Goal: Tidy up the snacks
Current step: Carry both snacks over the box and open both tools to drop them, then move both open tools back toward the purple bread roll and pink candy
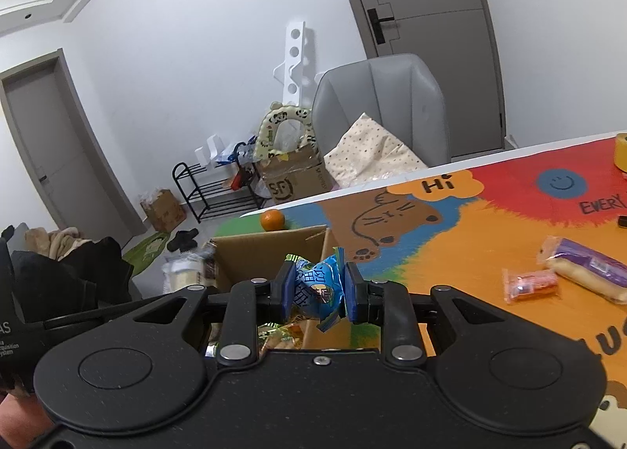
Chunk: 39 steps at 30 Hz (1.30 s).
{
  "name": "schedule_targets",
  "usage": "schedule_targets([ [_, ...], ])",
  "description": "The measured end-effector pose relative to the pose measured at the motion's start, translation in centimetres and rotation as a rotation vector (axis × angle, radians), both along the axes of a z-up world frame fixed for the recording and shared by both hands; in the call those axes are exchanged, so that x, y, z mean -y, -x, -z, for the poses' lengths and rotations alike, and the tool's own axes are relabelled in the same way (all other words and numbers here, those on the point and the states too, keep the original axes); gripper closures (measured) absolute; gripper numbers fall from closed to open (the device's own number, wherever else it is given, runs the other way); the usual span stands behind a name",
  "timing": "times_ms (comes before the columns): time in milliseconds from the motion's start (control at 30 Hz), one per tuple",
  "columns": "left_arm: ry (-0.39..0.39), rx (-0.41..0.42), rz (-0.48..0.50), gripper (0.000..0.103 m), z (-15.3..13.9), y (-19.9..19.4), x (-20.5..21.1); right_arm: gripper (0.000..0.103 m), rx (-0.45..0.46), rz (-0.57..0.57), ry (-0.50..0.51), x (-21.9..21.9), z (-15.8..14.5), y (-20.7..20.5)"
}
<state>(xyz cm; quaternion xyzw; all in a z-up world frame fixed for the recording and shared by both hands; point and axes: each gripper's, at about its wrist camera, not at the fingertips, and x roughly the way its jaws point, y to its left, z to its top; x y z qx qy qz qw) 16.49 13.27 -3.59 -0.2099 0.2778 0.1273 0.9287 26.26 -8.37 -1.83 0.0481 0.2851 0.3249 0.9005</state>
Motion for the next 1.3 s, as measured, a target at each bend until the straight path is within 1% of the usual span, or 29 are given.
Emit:
schedule_targets([
  [200, -0.005, 0.008, -0.022, 0.052, 0.1, 0.3, -0.9, 0.079, -0.005, -0.024, 0.009, -2.0, 0.1, -0.5],
  [267, 0.018, 0.021, -0.023, 0.05, 0.1, 0.7, -1.5, 0.079, -0.006, -0.03, 0.004, -2.5, 0.1, -0.6],
  [333, 0.021, 0.026, -0.021, 0.05, 0.0, 0.8, -1.7, 0.079, -0.004, -0.033, -0.007, -2.9, -0.1, -0.7],
  [367, 0.028, 0.03, -0.015, 0.05, -0.1, 1.0, -1.8, 0.078, -0.005, -0.033, -0.015, -3.0, -0.1, -0.8],
  [400, 0.034, 0.031, -0.013, 0.05, -0.2, 1.2, -1.8, 0.075, -0.009, -0.033, -0.022, -3.1, -0.2, -0.9],
  [467, 0.037, 0.035, -0.01, 0.045, -0.4, 1.4, -1.8, 0.068, -0.017, -0.014, -0.026, -3.1, -0.2, -1.0],
  [500, 0.035, 0.038, -0.009, 0.044, -0.5, 1.5, -1.8, 0.068, -0.021, -0.008, -0.026, -3.0, -0.2, -1.0],
  [567, 0.02, 0.032, -0.024, 0.028, -0.7, 1.4, -1.5, 0.068, -0.033, -0.01, -0.03, -2.6, -0.1, -1.0],
  [633, 0.015, 0.035, -0.029, 0.026, -0.8, 1.5, -1.4, 0.066, -0.033, -0.001, -0.03, -2.1, -0.2, -0.8],
  [700, 0.03, 0.033, -0.024, 0.026, -0.8, 1.4, -1.4, 0.057, -0.022, 0.01, -0.027, -1.6, -0.2, -0.5],
  [800, 0.031, 0.03, -0.026, 0.025, -0.9, 1.4, -1.0, 0.047, -0.016, 0.024, -0.029, -0.4, -0.1, 0.0],
  [833, 0.028, 0.032, -0.028, 0.023, -1.0, 1.4, -0.8, 0.046, -0.019, 0.027, -0.028, 0.0, -0.1, 0.1],
  [900, 0.022, 0.034, -0.035, 0.02, -1.1, 1.5, -0.5, 0.039, -0.024, 0.043, -0.022, 0.8, 0.1, 0.2],
  [933, 0.018, 0.035, -0.037, 0.019, -1.2, 1.5, -0.3, 0.037, -0.024, 0.053, -0.018, 1.2, 0.2, 0.2],
  [1000, 0.011, 0.033, -0.039, 0.017, -1.3, 1.5, 0.0, 0.028, -0.027, 0.072, -0.01, 1.9, 0.5, 0.2],
  [1067, 0.002, 0.028, -0.037, 0.016, -1.4, 1.4, 0.6, 0.022, -0.033, 0.082, -0.01, 2.6, 0.6, 0.2],
  [1133, -0.008, 0.024, -0.027, 0.015, -1.4, 1.3, 1.3, 0.02, -0.039, 0.088, -0.011, 3.4, 0.7, 0.3],
  [1200, -0.018, 0.021, -0.015, 0.013, -1.6, 1.1, 1.9, 0.012, -0.04, 0.099, -0.012, 4.1, 0.7, 0.3],
  [1300, -0.028, 0.014, -0.007, 0.011, -1.7, 0.8, 3.0, 0.008, -0.042, 0.109, -0.011, 5.3, 0.8, 0.2],
])
